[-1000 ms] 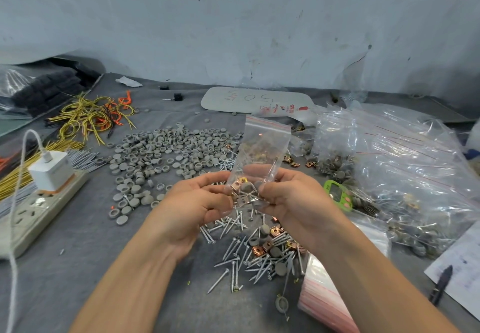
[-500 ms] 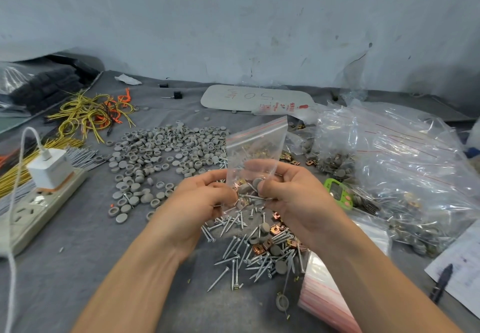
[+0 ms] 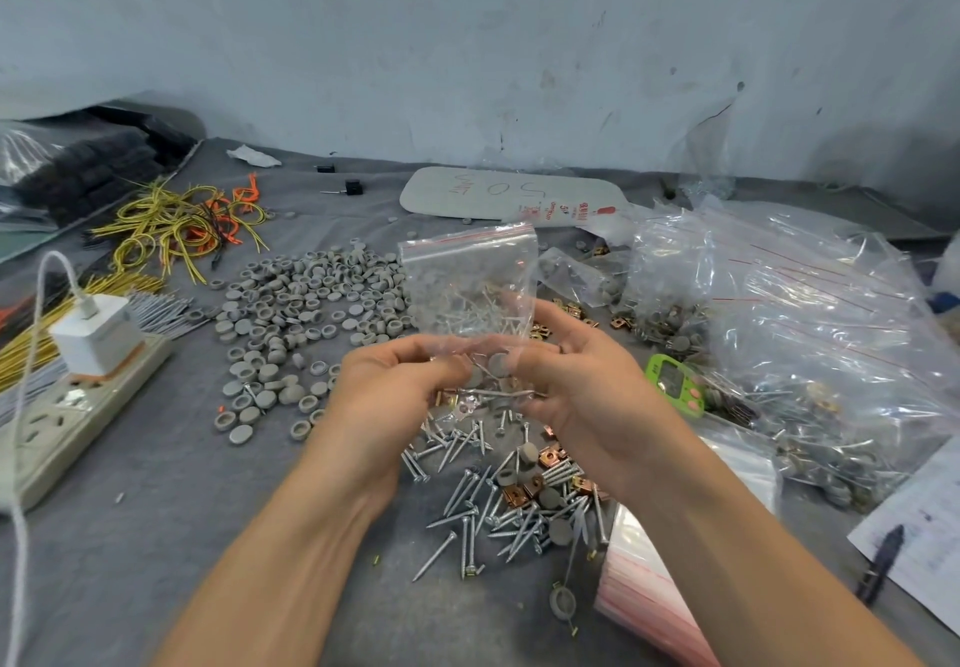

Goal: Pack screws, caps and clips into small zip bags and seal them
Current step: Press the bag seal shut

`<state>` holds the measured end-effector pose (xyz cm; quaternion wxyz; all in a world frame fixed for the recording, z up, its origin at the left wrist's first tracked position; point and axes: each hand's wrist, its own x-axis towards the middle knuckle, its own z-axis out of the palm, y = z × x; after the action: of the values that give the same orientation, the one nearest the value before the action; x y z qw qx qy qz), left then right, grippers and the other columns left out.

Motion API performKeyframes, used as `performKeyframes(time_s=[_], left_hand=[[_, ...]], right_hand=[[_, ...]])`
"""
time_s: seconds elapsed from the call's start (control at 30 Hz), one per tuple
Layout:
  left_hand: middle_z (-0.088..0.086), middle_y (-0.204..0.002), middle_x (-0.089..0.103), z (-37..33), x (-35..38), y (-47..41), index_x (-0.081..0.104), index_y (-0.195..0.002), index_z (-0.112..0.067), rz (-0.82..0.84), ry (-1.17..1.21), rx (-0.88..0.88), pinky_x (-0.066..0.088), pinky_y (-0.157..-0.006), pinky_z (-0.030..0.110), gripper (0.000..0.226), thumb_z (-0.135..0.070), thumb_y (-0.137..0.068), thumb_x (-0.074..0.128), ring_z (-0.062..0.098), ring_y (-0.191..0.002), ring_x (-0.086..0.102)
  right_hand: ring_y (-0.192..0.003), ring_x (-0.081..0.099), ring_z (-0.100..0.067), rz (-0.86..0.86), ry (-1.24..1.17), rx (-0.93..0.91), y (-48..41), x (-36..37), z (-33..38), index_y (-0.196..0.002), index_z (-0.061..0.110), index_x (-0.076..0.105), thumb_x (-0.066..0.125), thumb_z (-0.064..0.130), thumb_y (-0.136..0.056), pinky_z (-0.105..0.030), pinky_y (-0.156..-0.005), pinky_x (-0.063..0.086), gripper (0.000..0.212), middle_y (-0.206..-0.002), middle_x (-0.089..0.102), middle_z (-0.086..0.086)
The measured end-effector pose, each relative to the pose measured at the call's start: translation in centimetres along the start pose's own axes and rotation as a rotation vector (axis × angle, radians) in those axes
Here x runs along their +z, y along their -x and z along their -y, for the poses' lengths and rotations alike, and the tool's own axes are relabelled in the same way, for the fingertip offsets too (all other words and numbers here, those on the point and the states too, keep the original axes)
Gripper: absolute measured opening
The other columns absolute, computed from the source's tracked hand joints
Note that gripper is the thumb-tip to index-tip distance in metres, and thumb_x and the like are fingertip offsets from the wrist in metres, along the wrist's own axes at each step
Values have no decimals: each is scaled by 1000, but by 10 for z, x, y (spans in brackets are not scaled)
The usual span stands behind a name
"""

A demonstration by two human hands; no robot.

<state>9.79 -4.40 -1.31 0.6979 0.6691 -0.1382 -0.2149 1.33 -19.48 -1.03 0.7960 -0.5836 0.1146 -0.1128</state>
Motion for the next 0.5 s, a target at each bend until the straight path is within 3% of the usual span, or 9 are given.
performKeyframes(time_s=[0.07, 0.13, 0.23, 0.33, 0.43, 0.5], left_hand=[[6, -88, 79, -2, 1, 1, 83, -82, -20, -4, 44, -13, 46, -74, 27, 22, 0, -81, 74, 16, -80, 64], [7, -84, 78, -2, 0, 1, 81, -82, -13, -6, 105, -29, 47, -77, 33, 18, 3, -80, 72, 17, -77, 65], [6, -78, 76, -3, 1, 1, 73, -95, -5, 21, 222, -45, 51, -68, 28, 19, 8, -81, 67, 12, -67, 70], [7, -90, 78, -4, -3, 2, 75, -104, -4, 98, 208, -52, 54, -67, 24, 23, 5, -85, 66, 13, -76, 71], [4, -102, 79, -3, -6, 6, 79, -106, -17, 244, 65, 36, 55, -70, 20, 39, 2, -72, 77, 12, -89, 73], [-1, -101, 79, -2, -4, 8, 79, -103, -32, 239, -45, 106, 54, -74, 20, 56, 2, -59, 75, 10, -92, 74]], right_hand=[[-97, 76, -23, -10, -56, 29, -1, -4, 2, -141, 18, 55, 63, -8, -92, -35, -79, 59, 56, -112, 78, -13], [-103, 75, -28, 33, -42, 50, -1, -6, 3, -135, 17, 60, 60, -12, -91, -38, -83, 61, 52, -113, 77, -15], [-102, 74, -31, 85, 63, 50, 0, -7, -1, -124, 16, 68, 56, -21, -84, -37, -85, 60, 56, -115, 75, -21], [-94, 75, -27, 39, 121, 23, -1, -8, -6, -117, 14, 74, 59, -24, -84, -33, -81, 60, 53, -105, 77, -16], [-93, 76, -28, -28, 95, -12, -1, -9, -7, -111, 8, 75, 65, -22, -83, -33, -79, 62, 42, -103, 79, -15], [-93, 77, -29, -62, 31, -27, -1, -9, -5, -108, 4, 74, 67, -22, -83, -31, -75, 63, 37, -102, 79, -16]])
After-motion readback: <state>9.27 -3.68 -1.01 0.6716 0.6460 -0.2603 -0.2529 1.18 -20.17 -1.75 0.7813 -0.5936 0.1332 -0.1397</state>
